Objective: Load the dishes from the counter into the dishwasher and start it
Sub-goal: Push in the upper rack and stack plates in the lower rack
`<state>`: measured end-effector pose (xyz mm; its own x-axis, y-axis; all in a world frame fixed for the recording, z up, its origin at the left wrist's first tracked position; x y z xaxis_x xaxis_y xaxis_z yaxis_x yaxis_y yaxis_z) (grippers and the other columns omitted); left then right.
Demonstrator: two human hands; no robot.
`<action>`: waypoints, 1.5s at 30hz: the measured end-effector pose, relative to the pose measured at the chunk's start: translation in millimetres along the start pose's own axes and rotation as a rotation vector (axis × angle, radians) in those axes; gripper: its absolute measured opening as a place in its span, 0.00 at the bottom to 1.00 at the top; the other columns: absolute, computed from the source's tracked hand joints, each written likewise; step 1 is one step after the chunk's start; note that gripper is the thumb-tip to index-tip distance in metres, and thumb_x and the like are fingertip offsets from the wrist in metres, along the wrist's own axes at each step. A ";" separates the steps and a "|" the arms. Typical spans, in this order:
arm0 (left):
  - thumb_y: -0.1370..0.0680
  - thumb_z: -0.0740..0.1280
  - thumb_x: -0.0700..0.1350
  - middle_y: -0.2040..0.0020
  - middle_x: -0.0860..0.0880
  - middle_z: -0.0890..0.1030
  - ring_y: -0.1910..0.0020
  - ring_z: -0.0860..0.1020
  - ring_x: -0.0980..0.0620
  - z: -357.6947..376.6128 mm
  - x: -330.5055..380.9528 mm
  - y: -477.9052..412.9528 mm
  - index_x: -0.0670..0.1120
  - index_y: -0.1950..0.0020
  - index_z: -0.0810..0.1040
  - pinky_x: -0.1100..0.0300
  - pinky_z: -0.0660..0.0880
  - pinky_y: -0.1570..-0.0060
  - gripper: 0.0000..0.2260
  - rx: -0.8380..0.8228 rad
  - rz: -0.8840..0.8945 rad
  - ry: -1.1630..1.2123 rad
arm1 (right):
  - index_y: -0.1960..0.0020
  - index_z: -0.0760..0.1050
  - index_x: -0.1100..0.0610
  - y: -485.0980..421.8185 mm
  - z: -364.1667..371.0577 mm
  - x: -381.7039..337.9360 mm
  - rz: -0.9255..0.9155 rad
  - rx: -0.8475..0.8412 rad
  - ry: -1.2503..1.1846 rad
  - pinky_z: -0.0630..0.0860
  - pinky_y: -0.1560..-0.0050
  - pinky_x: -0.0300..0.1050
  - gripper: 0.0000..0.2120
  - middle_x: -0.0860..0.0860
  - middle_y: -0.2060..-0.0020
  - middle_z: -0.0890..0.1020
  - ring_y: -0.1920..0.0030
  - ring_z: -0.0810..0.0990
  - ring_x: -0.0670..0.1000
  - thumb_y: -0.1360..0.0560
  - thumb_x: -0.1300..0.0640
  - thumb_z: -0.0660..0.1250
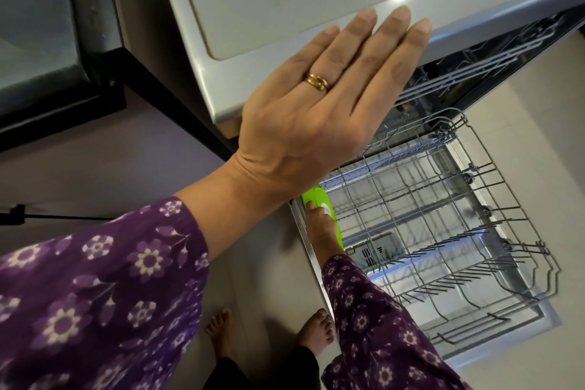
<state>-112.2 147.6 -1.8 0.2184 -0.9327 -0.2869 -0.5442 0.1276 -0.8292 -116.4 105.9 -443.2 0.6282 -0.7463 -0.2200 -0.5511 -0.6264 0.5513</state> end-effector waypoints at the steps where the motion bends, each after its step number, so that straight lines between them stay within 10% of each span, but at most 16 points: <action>1: 0.19 0.64 0.43 0.43 0.52 0.82 0.44 0.80 0.55 4.6 0.2 3.6 0.48 0.41 0.82 0.60 0.78 0.48 0.11 -0.035 0.004 0.014 | 0.35 0.64 0.61 2.4 -2.7 -1.1 -0.004 -0.006 0.044 0.77 0.49 0.52 0.14 0.59 0.42 0.76 0.44 0.79 0.57 0.19 0.63 0.51; 9: 0.19 0.62 0.44 0.41 0.51 0.81 0.42 0.80 0.54 8.8 3.8 4.8 0.47 0.39 0.81 0.60 0.77 0.46 0.12 -0.140 0.045 -0.007 | 0.46 0.75 0.64 53.6 -36.5 -25.3 0.053 0.087 0.029 0.79 0.69 0.48 0.13 0.58 0.59 0.81 0.63 0.84 0.57 0.30 0.63 0.68; 14: 0.18 0.59 0.43 0.38 0.50 0.79 0.39 0.78 0.52 9.3 2.3 5.4 0.46 0.35 0.78 0.58 0.76 0.42 0.14 -0.227 0.035 0.081 | 0.32 0.63 0.65 112.9 -68.5 -68.8 -0.068 -0.045 0.062 0.76 0.47 0.53 0.19 0.60 0.40 0.74 0.42 0.78 0.60 0.23 0.65 0.56; 18: 0.20 0.45 0.34 0.33 0.44 0.75 0.34 0.74 0.46 5.0 -8.2 2.6 0.41 0.30 0.71 0.54 0.67 0.33 0.23 -0.450 -0.059 0.221 | 0.36 0.69 0.59 155.6 -89.8 -99.2 -0.034 -0.083 0.029 0.76 0.49 0.55 0.16 0.58 0.43 0.76 0.45 0.78 0.60 0.23 0.60 0.58; 25: 0.24 0.63 0.39 0.37 0.40 0.77 0.37 0.75 0.42 -46.1 -63.3 7.0 0.38 0.35 0.73 0.50 0.69 0.34 0.18 -0.725 -0.246 0.610 | 0.51 0.70 0.51 205.5 -158.8 -151.9 -0.105 0.108 -0.005 0.78 0.60 0.50 0.08 0.51 0.57 0.78 0.57 0.81 0.56 0.25 0.49 0.57; 34: 0.26 0.60 0.48 0.48 0.46 0.82 0.47 0.79 0.47 -255.1 -272.5 108.3 0.42 0.43 0.78 0.60 0.69 0.45 0.16 -0.577 -0.728 0.265 | 0.51 0.73 0.56 296.6 -305.6 -320.1 -0.411 0.336 -0.085 0.73 0.55 0.51 0.08 0.56 0.53 0.81 0.50 0.79 0.60 0.23 0.52 0.59; 45: 0.27 0.70 0.43 0.53 0.46 0.83 0.49 0.80 0.44 -393.9 -382.0 245.7 0.44 0.44 0.78 0.52 0.79 0.54 0.13 -0.731 -1.116 -0.038 | 0.56 0.70 0.57 256.9 -332.0 -558.5 -0.604 0.151 -0.460 0.78 0.56 0.54 0.12 0.59 0.62 0.82 0.61 0.80 0.60 0.27 0.48 0.66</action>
<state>-648.4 402.5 93.1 0.8440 -0.4071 0.3492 -0.3642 -0.9129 -0.1842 -426.5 436.4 88.5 0.5703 -0.2627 -0.7783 -0.2749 -0.9539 0.1205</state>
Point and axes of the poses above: each hand's wrist, its own y-axis away from the middle knuckle, its own z-axis out of the palm, x = y × z, the point moved 7 cm from there along -y, towards the middle knuckle
